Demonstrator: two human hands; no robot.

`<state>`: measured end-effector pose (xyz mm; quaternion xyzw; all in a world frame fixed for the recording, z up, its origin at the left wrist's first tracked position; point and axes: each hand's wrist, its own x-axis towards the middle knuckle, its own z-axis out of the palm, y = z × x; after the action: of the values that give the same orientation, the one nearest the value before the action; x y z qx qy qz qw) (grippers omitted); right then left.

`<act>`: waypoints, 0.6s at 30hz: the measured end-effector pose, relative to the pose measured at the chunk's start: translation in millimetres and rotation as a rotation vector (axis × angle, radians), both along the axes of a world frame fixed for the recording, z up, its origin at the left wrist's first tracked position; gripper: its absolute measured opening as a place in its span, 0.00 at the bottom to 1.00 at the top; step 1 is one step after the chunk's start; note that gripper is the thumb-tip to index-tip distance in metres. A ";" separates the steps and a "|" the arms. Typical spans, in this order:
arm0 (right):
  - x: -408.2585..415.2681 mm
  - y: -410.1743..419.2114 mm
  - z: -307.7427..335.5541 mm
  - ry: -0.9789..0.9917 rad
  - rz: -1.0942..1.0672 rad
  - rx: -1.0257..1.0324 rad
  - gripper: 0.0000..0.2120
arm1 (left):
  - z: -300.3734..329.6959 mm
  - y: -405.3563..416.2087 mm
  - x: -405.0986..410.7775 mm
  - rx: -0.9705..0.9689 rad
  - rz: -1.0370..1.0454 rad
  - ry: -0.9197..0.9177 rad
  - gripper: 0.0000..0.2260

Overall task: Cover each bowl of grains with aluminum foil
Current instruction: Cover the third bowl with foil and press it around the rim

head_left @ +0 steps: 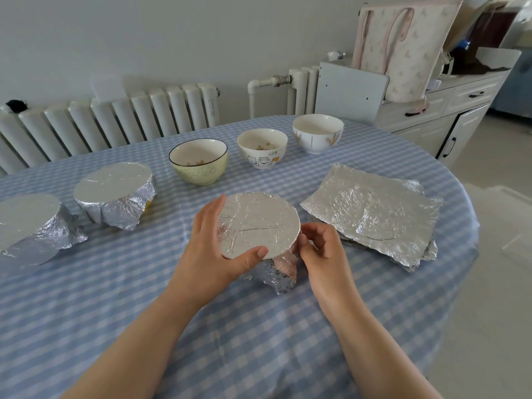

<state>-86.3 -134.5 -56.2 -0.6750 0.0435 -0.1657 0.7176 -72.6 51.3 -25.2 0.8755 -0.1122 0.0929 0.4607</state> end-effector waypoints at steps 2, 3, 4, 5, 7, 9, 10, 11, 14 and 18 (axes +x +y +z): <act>0.2 -0.2 -0.1 0.007 -0.010 -0.022 0.08 | 0.1 0.0 -0.2 -0.001 0.002 -0.001 0.53; 0.4 0.0 -0.1 0.016 -0.015 -0.035 0.08 | 0.3 -0.2 -0.2 -0.003 0.002 -0.002 0.53; 0.7 0.1 -0.3 0.023 -0.021 -0.041 0.08 | 0.4 -0.3 -0.1 -0.004 0.001 -0.001 0.53; 1.3 0.4 -0.7 0.030 -0.030 -0.043 0.08 | 0.3 -0.4 0.2 -0.005 0.000 0.001 0.53; 2.2 1.5 0.1 0.043 -0.041 -0.057 0.06 | 0.2 0.1 -0.1 -0.002 -0.002 0.004 0.53; 3.5 1.9 1.3 0.054 -0.045 -0.080 0.04 | 0.5 0.4 -0.2 0.004 -0.004 0.003 0.53; 3.6 1.4 2.4 0.062 -0.049 -0.094 0.04 | 0.8 0.6 0.0 0.007 -0.004 0.003 0.53; 3.9 0.6 3.0 0.074 -0.054 -0.114 0.04 | 1.0 0.5 0.0 0.009 -0.003 0.004 0.53; 3.1 -1.0 6.1 0.105 -0.036 -0.112 0.06 | 1.4 0.4 -0.3 0.008 -0.002 0.005 0.53; 3.1 3.6 9.5 0.120 -0.076 -0.032 0.07 | 1.4 -0.2 -0.6 -0.002 -0.005 0.004 0.52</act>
<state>-83.2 -130.9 -46.7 -0.6930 0.1093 -0.1530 0.6960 -73.2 51.1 -23.8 0.8751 -0.1133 0.0900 0.4618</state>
